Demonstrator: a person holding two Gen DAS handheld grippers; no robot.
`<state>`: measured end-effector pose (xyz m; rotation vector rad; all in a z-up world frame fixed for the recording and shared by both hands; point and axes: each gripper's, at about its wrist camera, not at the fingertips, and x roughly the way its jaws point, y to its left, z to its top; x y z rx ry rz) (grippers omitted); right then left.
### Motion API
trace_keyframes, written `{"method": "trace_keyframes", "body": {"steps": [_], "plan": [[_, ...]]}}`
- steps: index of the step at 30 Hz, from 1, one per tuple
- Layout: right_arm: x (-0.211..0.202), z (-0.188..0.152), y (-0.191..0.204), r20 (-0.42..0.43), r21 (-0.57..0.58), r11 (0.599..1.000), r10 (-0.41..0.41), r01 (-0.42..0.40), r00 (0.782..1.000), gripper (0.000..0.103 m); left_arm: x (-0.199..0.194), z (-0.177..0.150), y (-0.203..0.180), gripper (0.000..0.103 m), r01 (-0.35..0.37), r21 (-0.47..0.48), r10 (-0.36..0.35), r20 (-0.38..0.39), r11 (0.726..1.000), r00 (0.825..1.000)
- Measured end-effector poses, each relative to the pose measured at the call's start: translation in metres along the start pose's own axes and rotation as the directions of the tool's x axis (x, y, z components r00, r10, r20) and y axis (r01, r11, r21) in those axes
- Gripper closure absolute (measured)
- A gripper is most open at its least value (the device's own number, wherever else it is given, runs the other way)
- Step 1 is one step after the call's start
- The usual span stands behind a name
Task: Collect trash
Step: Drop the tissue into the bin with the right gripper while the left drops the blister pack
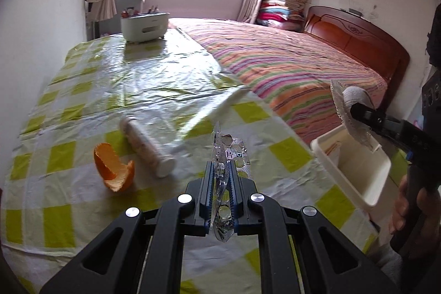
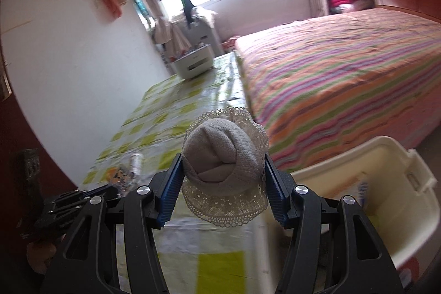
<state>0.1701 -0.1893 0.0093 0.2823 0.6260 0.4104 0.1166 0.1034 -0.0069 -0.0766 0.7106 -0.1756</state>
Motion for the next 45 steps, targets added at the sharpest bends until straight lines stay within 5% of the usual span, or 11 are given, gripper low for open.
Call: {"method": "trace_keyframes", "body": {"steps": [17, 26, 36, 45], "plan": [[-0.031, -0.013, -0.061, 0.013, 0.078, 0.968, -0.239, 0.238, 0.971, 0.047, 0.013, 0.011, -0.084, 0.093, 0.135, 0.082, -0.136, -0.002, 0.987, 0.991], [-0.027, -0.012, -0.064, 0.001, 0.096, 0.960, -0.264, 0.263, 0.964, 0.047, 0.018, 0.014, -0.105, 0.093, 0.164, 0.102, -0.164, -0.010, 0.981, 0.986], [-0.037, -0.009, -0.069, 0.033, 0.117, 0.952, -0.289, 0.283, 0.957, 0.030, 0.030, 0.017, -0.133, 0.093, 0.195, 0.141, -0.193, -0.032, 0.971, 0.981], [-0.078, 0.001, -0.097, 0.156, 0.255, 0.928, -0.318, 0.273, 0.935, 0.030, 0.053, 0.017, -0.165, 0.093, 0.250, 0.167, -0.236, -0.101, 0.954, 0.967]]}}
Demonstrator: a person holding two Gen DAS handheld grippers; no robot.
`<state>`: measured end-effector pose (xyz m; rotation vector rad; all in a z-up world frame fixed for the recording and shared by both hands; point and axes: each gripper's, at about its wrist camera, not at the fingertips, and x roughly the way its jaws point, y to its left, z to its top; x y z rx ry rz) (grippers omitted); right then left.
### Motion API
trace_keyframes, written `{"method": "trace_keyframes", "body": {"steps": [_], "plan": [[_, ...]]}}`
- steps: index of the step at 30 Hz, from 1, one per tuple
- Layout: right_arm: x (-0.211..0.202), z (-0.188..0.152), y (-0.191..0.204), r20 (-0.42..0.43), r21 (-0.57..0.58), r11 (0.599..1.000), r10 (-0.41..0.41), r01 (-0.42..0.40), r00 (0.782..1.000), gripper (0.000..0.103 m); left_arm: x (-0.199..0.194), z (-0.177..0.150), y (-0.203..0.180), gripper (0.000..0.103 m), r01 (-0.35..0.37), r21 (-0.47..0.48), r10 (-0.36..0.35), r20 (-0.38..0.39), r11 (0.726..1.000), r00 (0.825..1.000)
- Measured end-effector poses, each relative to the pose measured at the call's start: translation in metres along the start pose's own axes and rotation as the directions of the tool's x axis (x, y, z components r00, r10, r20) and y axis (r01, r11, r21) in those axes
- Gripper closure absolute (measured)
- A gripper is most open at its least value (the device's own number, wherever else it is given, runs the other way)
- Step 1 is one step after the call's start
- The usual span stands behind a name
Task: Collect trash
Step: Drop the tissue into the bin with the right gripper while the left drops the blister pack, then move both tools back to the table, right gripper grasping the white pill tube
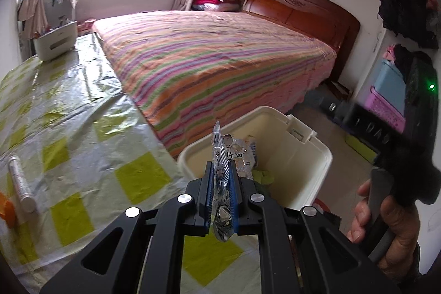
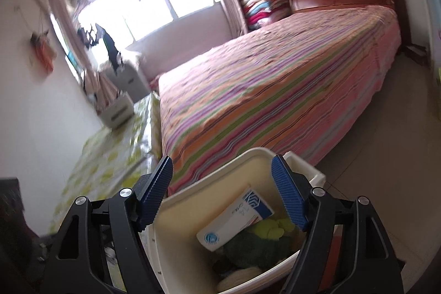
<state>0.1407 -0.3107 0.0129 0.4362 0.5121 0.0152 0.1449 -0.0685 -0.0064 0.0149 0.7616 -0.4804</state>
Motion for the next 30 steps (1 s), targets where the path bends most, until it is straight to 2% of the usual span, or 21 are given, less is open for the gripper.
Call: {"method": "trace_keyframes", "body": {"steps": [5, 11, 13, 14, 15, 18, 21, 26, 30], "plan": [[-0.004, -0.001, -0.008, 0.015, 0.040, 0.999, 0.003, -0.004, 1.000, 0.030, 0.016, 0.001, -0.016, 0.092, 0.022, 0.030, -0.021, -0.035, 0.999, 0.999], [-0.008, -0.004, -0.004, 0.022, 0.036, 0.999, 0.012, -0.012, 1.000, 0.030, 0.025, 0.002, -0.029, 0.089, 0.033, 0.048, -0.030, -0.056, 0.998, 0.998], [-0.008, -0.004, -0.003, 0.027, 0.041, 0.999, 0.016, -0.017, 1.000, 0.030, 0.026, 0.003, -0.030, 0.063, 0.030, 0.037, -0.028, -0.063, 0.999, 0.998], [-0.009, -0.004, -0.003, 0.026, 0.039, 0.999, 0.015, -0.016, 1.000, 0.030, 0.024, 0.002, -0.029, 0.038, 0.035, 0.023, -0.033, -0.054, 0.999, 0.998], [-0.009, -0.004, -0.003, 0.026, 0.038, 0.999, 0.010, -0.011, 1.000, 0.029, 0.020, 0.001, -0.028, 0.032, 0.033, 0.009, -0.033, -0.024, 0.999, 0.999], [-0.010, -0.003, -0.001, 0.026, 0.053, 0.998, 0.026, -0.028, 0.999, 0.029, 0.010, 0.000, -0.022, 0.030, 0.029, -0.007, -0.029, 0.000, 1.000, 1.000], [-0.010, -0.004, 0.006, 0.021, 0.049, 0.998, 0.047, -0.048, 0.999, 0.025, -0.005, -0.003, -0.011, 0.030, 0.017, -0.033, -0.017, 0.017, 0.999, 1.000], [-0.005, -0.013, 0.041, -0.010, -0.015, 0.995, 0.101, -0.102, 0.995, 0.021, -0.029, -0.011, 0.015, 0.027, -0.064, -0.060, 0.067, 0.063, 0.996, 0.996], [0.002, -0.024, 0.078, -0.047, -0.074, 0.985, 0.150, -0.153, 0.988, 0.017, -0.048, -0.020, 0.040, 0.027, -0.130, -0.081, 0.138, 0.097, 0.988, 0.986]]}}
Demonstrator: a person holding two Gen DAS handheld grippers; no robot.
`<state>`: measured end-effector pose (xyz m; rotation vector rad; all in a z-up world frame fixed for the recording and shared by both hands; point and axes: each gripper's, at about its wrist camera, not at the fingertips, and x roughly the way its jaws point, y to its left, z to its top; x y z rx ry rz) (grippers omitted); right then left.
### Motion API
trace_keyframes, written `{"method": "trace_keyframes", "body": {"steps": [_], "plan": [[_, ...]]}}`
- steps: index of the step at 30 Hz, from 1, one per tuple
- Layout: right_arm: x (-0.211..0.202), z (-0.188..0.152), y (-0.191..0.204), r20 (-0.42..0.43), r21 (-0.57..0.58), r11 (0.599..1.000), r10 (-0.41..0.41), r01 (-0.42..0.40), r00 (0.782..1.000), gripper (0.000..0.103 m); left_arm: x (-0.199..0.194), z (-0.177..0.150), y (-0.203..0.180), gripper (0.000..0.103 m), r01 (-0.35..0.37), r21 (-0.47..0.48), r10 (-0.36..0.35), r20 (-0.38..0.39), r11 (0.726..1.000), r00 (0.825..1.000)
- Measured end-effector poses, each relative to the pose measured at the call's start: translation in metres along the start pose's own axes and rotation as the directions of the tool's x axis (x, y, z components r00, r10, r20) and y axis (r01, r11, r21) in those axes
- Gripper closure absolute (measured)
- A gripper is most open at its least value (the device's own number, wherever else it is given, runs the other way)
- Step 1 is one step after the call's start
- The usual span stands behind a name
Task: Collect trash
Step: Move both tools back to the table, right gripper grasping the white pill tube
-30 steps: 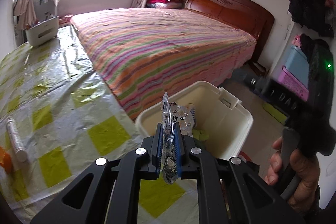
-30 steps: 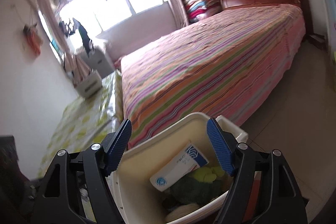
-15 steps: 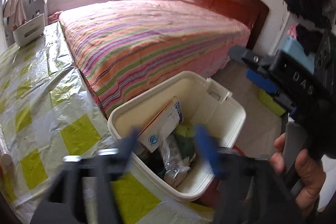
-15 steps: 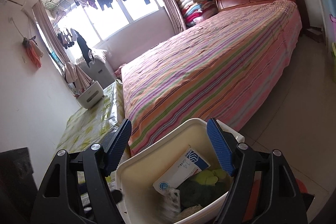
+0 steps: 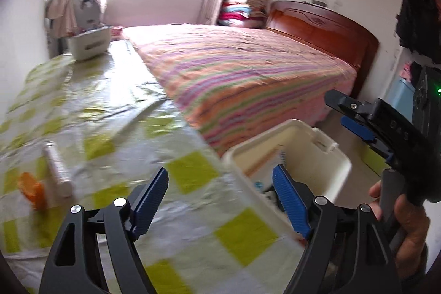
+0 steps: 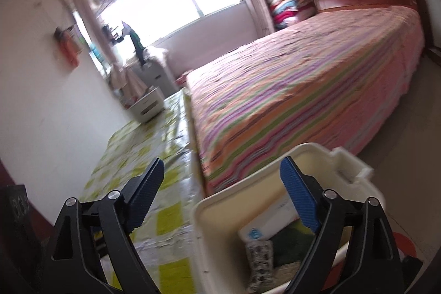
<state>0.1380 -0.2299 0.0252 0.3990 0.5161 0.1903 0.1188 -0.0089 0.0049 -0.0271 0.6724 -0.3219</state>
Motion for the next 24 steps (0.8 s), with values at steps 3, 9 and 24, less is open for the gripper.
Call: {"method": "trace_keyframes", "body": {"steps": [3, 9, 24], "plan": [[0.011, -0.008, 0.030, -0.031, -0.055, 0.998, 0.032, -0.033, 0.999, 0.017, -0.009, -0.003, 0.025, 0.027, -0.034, -0.040, 0.035, 0.016, 0.999, 0.999], [0.035, -0.025, 0.083, -0.097, -0.131, 0.987, 0.077, -0.089, 0.992, 0.017, -0.030, -0.010, 0.073, 0.027, -0.116, -0.078, 0.120, 0.038, 0.990, 0.992], [0.105, -0.075, 0.199, -0.329, -0.309, 0.912, 0.162, -0.268, 0.930, 0.017, -0.073, -0.045, 0.188, 0.027, -0.212, -0.244, 0.223, 0.021, 0.946, 0.974]]}}
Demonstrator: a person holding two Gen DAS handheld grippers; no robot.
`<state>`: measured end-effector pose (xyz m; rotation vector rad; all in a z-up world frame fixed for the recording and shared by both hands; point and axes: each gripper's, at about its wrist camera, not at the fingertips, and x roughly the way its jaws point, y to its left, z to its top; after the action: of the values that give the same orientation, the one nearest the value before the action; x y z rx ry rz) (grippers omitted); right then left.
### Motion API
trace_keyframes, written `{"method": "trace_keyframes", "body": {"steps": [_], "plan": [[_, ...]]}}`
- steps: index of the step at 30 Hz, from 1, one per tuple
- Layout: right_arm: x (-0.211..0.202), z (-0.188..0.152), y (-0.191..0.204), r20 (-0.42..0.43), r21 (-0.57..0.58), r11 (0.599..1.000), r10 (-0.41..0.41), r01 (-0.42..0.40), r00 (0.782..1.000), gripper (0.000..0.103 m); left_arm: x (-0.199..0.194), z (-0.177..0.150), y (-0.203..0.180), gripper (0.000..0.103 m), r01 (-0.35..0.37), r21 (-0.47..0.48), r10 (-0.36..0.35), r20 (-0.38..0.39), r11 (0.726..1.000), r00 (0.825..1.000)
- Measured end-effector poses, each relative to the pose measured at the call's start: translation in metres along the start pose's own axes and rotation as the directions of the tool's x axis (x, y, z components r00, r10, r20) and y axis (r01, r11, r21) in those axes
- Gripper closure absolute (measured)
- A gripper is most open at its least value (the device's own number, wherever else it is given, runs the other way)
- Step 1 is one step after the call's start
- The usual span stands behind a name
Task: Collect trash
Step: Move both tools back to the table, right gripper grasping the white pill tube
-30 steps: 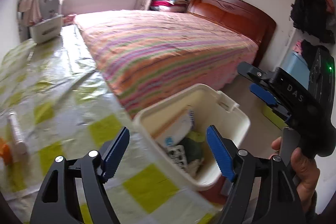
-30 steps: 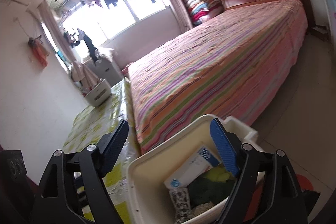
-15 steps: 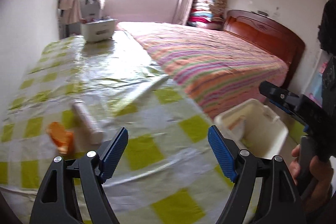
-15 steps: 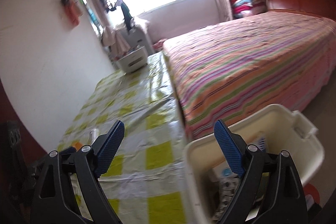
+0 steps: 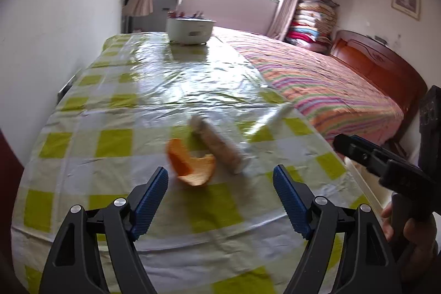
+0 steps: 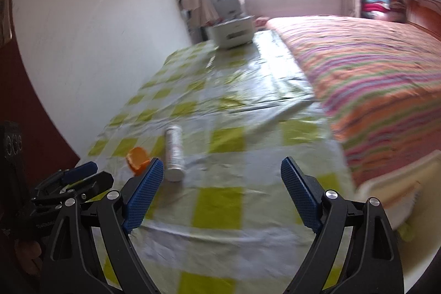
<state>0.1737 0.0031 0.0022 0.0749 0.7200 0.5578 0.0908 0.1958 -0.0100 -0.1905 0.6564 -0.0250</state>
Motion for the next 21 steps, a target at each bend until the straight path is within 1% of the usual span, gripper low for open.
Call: {"method": "trace_keyframes", "body": {"steps": [3, 6, 11, 14, 16, 18, 21], "plan": [[0.027, 0.015, 0.021, -0.037, -0.069, 0.997, 0.020, -0.022, 0.999, 0.017, -0.001, 0.000, 0.020, 0.027, -0.022, -0.035, 0.022, 0.000, 0.999, 1.000], [0.054, 0.028, 0.032, -0.091, -0.114, 0.993, 0.033, -0.043, 0.995, 0.017, -0.003, 0.002, 0.036, 0.027, -0.040, -0.066, 0.040, 0.000, 0.997, 0.999], [0.082, 0.032, 0.053, -0.152, -0.187, 0.981, 0.022, -0.051, 0.988, 0.018, 0.000, -0.001, 0.057, 0.027, -0.069, -0.098, 0.068, -0.016, 0.993, 0.998], [0.096, 0.034, 0.053, -0.188, -0.208, 0.977, 0.004, -0.044, 0.982, 0.021, 0.002, -0.003, 0.064, 0.027, -0.073, -0.105, 0.071, -0.029, 0.992, 0.997], [0.106, 0.033, 0.052, -0.221, -0.209, 0.977, -0.002, -0.045, 0.975, 0.032, 0.003, -0.005, 0.066, 0.027, -0.077, -0.104, 0.074, -0.034, 0.992, 0.997], [0.118, 0.032, 0.052, -0.250, -0.209, 0.977, -0.009, -0.045, 0.968, 0.036, 0.004, -0.005, 0.067, 0.027, -0.076, -0.106, 0.072, -0.042, 0.991, 0.997], [0.133, 0.029, 0.055, -0.287, -0.230, 0.973, -0.037, -0.031, 0.957, 0.046, 0.007, -0.007, 0.065, 0.027, -0.075, -0.100, 0.069, -0.054, 0.992, 0.996]]}}
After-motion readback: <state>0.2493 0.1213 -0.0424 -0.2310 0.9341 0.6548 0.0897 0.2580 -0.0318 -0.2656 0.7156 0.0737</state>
